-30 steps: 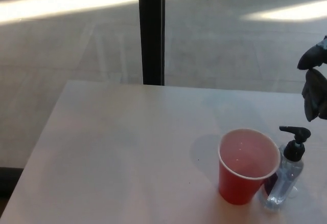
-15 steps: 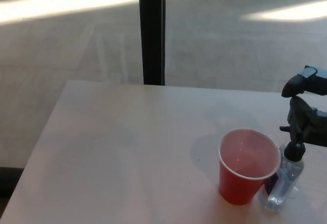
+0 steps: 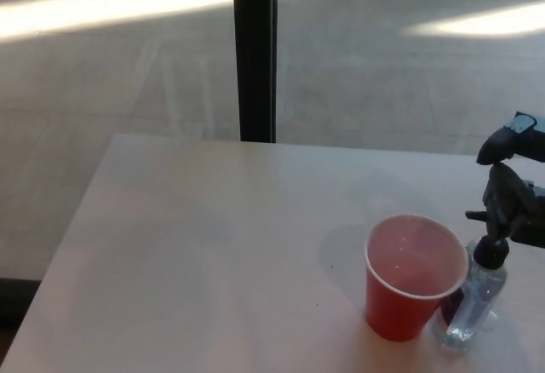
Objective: The robot uses its right hand fist to press the hand soap kept in the middle of the table to get liquid hand soap out
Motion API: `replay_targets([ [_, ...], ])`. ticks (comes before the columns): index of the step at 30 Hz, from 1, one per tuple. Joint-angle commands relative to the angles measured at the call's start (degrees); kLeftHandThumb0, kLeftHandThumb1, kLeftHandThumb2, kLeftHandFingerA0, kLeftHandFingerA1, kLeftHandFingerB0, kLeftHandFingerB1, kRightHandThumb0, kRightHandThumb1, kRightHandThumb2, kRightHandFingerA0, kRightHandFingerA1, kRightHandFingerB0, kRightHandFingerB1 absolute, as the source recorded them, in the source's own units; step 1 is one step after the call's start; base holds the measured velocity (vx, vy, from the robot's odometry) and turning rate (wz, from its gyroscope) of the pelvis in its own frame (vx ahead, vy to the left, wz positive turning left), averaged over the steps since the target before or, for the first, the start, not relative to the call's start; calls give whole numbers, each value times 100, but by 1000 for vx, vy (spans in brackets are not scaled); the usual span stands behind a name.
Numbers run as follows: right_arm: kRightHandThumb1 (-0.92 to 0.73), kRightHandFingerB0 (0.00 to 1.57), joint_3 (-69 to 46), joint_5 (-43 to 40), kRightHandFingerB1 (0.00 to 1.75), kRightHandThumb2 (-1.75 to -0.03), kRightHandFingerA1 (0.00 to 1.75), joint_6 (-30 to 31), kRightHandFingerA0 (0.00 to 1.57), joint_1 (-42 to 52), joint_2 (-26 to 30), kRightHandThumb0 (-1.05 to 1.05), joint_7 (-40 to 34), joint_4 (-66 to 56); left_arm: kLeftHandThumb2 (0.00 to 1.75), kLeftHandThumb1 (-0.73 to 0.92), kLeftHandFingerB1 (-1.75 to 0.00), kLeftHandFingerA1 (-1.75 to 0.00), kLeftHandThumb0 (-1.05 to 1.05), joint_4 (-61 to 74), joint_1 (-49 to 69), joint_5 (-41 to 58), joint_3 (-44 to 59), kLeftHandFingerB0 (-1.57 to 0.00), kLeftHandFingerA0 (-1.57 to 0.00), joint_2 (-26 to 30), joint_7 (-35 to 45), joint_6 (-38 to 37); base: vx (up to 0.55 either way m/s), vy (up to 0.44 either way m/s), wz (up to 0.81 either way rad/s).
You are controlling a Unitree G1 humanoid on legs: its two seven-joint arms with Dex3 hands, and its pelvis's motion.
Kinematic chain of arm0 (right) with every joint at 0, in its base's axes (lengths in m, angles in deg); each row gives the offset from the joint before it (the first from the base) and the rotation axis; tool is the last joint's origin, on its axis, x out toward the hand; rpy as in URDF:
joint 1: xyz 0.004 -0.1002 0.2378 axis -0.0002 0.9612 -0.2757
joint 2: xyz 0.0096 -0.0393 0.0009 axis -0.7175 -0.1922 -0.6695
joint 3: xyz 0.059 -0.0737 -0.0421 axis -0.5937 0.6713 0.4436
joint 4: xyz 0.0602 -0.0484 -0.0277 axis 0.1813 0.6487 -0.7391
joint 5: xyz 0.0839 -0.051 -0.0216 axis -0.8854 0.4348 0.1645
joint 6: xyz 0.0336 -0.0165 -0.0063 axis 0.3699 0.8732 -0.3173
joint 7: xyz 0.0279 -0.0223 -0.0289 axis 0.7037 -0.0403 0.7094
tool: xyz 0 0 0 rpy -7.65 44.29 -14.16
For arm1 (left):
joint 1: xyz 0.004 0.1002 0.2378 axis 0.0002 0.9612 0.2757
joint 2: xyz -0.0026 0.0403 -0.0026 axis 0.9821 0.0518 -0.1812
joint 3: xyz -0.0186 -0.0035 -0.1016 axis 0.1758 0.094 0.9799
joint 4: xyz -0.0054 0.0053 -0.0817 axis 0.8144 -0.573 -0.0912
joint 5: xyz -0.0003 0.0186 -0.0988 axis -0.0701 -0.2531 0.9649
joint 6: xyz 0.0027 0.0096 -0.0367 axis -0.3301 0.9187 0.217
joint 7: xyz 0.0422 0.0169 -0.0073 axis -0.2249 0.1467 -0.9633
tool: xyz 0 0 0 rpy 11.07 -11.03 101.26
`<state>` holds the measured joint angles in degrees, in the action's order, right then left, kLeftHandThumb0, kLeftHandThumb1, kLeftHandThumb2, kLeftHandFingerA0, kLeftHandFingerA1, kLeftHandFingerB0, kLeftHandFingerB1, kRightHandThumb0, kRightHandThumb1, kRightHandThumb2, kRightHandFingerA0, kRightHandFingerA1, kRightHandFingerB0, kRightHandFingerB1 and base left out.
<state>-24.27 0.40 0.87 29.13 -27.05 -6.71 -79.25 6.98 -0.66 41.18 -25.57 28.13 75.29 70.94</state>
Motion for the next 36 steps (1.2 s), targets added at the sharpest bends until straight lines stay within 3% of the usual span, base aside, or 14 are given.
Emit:
replay_targets([
  [1, -60, 71, 214, 258, 159, -122, 175, 195, 100, 286, -12, -15, -69, 10, 106, 44, -76, -91, -41, 24, 6, 24, -10, -53, -79, 128, -133, -41, 0, 0, 0],
  [4, -60, 67, 341, 358, 162, -121, 175, 21, 98, 391, -16, -14, -20, 22, 105, 44, -76, -90, -40, 50, 29, 26, -25, -53, -78, 131, -106, -51, 0, 0, 0],
  [5, -60, 89, 382, 378, 129, -122, 152, -47, 124, 466, -3, -23, 20, -1, 105, 44, -76, -91, -40, 41, -16, 4, -55, -53, -80, 127, -132, -6, 0, 0, 0],
  [6, -60, 89, 386, 377, 129, -122, 152, -59, 124, 474, -1, -23, 19, -3, 105, 44, -76, -91, -40, 42, -19, 4, -60, -53, -80, 127, -135, -4, 0, 0, 0],
  [7, -60, 72, 454, 412, 156, -121, 175, -21, 94, 519, -8, -14, -29, -23, 106, 44, -76, -91, -41, 33, -18, 2, -69, -53, -80, 129, -135, -16, 0, 0, 0],
  [9, -60, 74, 498, 426, 156, -123, 175, 1, 96, 549, -4, -14, -52, -43, 105, 44, -76, -90, -41, 40, -9, 25, -63, -53, -77, 123, -136, -26, 0, 0, 0],
  [10, -60, 67, 510, 440, 164, -122, 175, 6, 97, 570, 3, -13, -60, -58, 106, 44, -76, -90, -41, 61, 0, 25, -66, -53, -78, 122, -139, -24, 0, 0, 0],
  [15, -58, 72, 508, 544, 155, -124, 175, -224, 95, 677, 106, -13, 93, 71, 106, 45, -76, -90, -42, 45, -5, 11, -89, -53, -78, 139, -140, -19, 0, 0, 0],
  [22, -57, 71, 515, 656, 158, -122, 175, -335, 93, 775, 178, -14, 19, 159, 106, 45, -76, -92, -42, -82, -75, 50, -55, -53, -81, 148, -152, -38, 0, 0, 0],
  [23, -58, 64, 493, 624, 165, -120, 175, -365, 95, 774, 141, -13, 16, 216, 107, 46, -75, -91, -42, -88, -68, 25, -80, -51, -80, 158, -137, -53, 0, 0, 0],
  [31, -60, 70, 509, 619, 157, -119, 175, -175, 93, 821, 41, -15, -243, 158, 105, 45, -76, -91, -42, 10, -59, 42, -83, -53, -78, 129, -169, -3, 0, 0, 0],
  [32, -60, 89, 511, 608, 129, -121, 151, -233, 123, 819, -51, -23, -276, 254, 106, 46, -76, -91, -41, 30, -58, 25, -101, -54, -79, 138, -160, 14, 0, 0, 0],
  [35, -61, 88, 462, 562, 128, -121, 150, -336, 124, 831, -193, -23, -307, 413, 107, 46, -77, -91, -40, 146, 31, 6, -128, -55, -79, 112, -120, -33, 0, 0, 0],
  [36, -61, 73, 462, 574, 154, -120, 175, -352, 96, 836, -210, -15, -322, 431, 107, 45, -78, -91, -40, 154, 39, 3, -132, -56, -79, 104, -133, -26, 0, 0, 0],
])
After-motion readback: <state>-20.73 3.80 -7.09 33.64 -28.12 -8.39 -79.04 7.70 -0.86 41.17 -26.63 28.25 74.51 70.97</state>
